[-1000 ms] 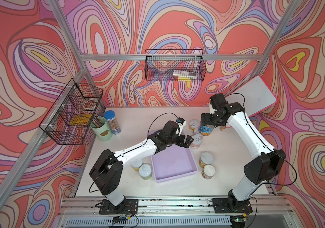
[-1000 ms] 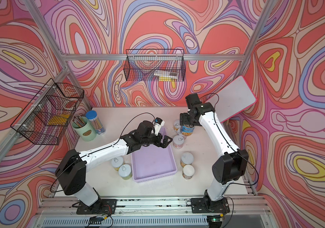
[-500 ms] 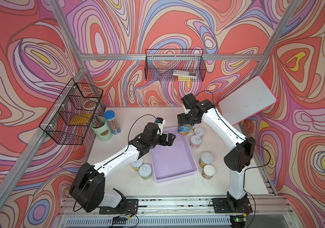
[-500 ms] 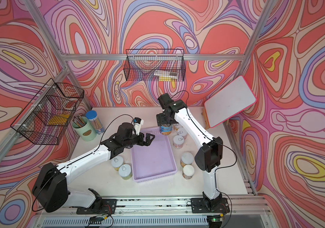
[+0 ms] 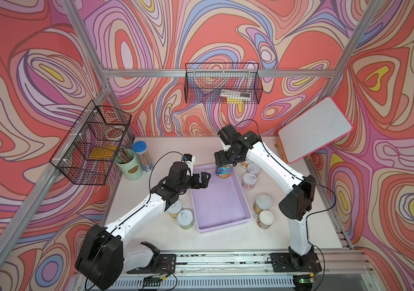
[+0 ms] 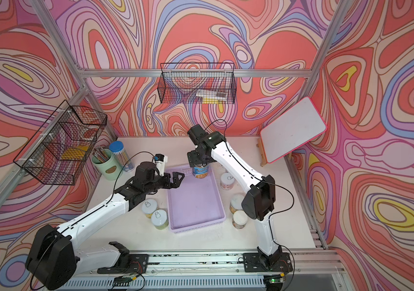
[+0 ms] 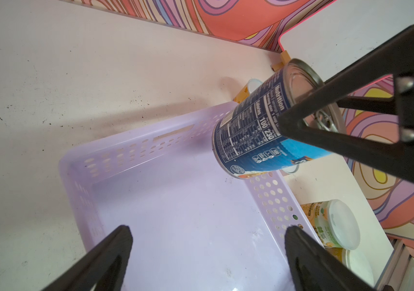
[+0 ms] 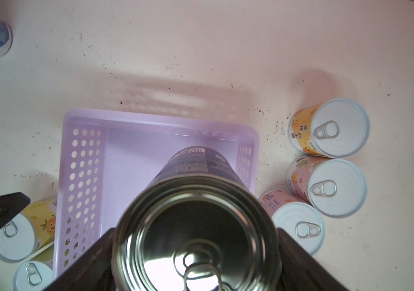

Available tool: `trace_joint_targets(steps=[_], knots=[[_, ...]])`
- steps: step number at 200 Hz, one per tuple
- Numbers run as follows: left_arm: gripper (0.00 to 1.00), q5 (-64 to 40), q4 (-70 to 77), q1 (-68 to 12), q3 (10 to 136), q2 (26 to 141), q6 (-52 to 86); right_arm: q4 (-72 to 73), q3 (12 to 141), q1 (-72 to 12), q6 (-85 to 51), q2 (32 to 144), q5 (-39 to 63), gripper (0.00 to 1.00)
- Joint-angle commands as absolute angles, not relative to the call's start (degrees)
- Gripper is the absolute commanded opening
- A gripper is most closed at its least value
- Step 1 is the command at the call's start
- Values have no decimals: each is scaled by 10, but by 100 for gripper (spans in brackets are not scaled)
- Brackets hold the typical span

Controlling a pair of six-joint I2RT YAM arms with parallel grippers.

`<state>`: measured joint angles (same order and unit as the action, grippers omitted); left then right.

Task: Put the canned food in the basket
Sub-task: Place the canned food in the basket.

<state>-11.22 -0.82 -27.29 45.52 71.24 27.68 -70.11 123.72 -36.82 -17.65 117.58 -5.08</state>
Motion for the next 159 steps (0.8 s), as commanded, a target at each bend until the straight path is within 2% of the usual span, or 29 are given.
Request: trace_joint_targets(steps=[1, 89, 159], knots=[[99, -112, -14, -270, 447, 703, 273, -649, 1228, -374, -186, 1158, -47, 37], [99, -79, -20, -310, 403, 667, 259, -622, 1187, -367, -196, 1179, -47, 36], [99, -60, -14, -356, 403, 693, 260, -622, 1206, -356, -195, 1217, -75, 35]])
